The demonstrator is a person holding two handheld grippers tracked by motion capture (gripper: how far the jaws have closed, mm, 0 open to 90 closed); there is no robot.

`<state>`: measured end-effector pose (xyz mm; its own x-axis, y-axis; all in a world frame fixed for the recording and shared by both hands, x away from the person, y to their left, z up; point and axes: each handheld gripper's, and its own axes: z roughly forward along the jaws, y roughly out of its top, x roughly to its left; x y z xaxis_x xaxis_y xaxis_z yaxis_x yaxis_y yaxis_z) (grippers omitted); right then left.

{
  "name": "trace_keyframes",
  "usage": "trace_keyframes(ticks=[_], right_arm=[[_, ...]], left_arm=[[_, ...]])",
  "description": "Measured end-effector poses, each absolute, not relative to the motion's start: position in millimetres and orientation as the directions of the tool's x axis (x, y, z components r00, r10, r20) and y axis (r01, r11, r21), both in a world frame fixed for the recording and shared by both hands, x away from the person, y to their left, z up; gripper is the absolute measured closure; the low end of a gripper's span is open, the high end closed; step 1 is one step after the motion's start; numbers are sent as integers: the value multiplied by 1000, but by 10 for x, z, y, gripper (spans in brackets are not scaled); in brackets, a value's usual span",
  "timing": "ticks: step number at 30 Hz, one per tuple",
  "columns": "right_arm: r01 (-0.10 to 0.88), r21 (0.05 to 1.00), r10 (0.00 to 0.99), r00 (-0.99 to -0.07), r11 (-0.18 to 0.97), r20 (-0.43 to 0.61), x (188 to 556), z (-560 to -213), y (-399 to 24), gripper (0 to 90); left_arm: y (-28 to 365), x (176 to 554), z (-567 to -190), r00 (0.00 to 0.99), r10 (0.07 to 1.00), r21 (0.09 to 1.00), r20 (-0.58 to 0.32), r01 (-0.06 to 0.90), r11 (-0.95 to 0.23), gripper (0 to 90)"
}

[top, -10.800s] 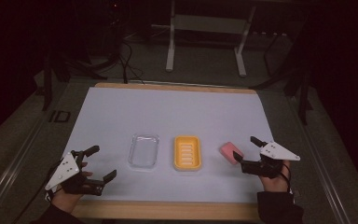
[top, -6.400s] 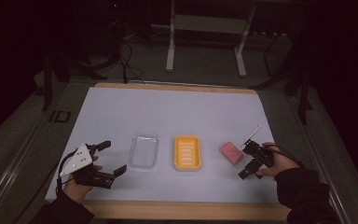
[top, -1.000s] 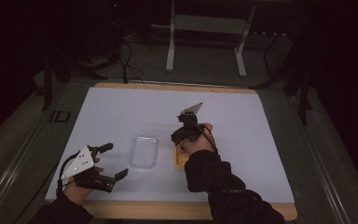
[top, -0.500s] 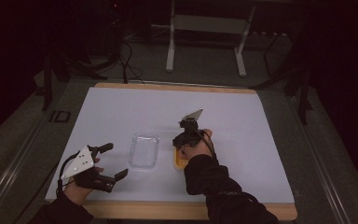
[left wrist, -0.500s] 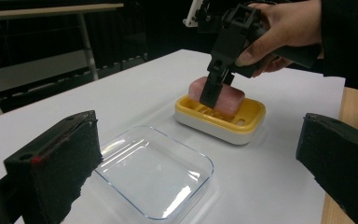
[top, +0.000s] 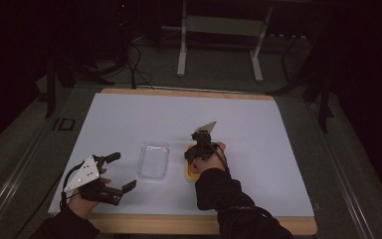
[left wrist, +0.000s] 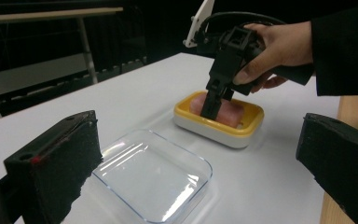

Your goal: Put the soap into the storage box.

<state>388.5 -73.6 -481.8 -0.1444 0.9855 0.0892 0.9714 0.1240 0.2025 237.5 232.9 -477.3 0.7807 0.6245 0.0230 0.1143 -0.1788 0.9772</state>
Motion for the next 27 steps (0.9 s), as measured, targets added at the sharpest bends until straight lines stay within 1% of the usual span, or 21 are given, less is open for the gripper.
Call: trace_keyframes(ticks=[7,14,16,22,25,27], right_arm=[[975,182,983,-152,131,106,3908,-4812,-743,355],[966,218,982,-160,136,97,3925,-4679,-765,347],[966,213,981,-170,146,96,3923,-4659,-762,347],[922,295,960,-277,252,45,3873,-4451,-761,310],[910,311,948,-309,273,71,3863,-4379,-795,292],[890,313,931,-362,332,41,3855,-4365,-808,247]], left_arm=[[2329,2372,-4775,781,624,977,23,116,-181,1],[2322,2380,-4780,782,623,975,22,121,-185,2],[2323,2380,-4779,781,624,976,21,120,-184,1],[2327,2377,-4782,782,623,975,24,119,-187,1],[2329,2373,-4785,781,624,974,27,119,-191,1],[2331,2368,-4786,780,625,974,30,119,-195,2]])
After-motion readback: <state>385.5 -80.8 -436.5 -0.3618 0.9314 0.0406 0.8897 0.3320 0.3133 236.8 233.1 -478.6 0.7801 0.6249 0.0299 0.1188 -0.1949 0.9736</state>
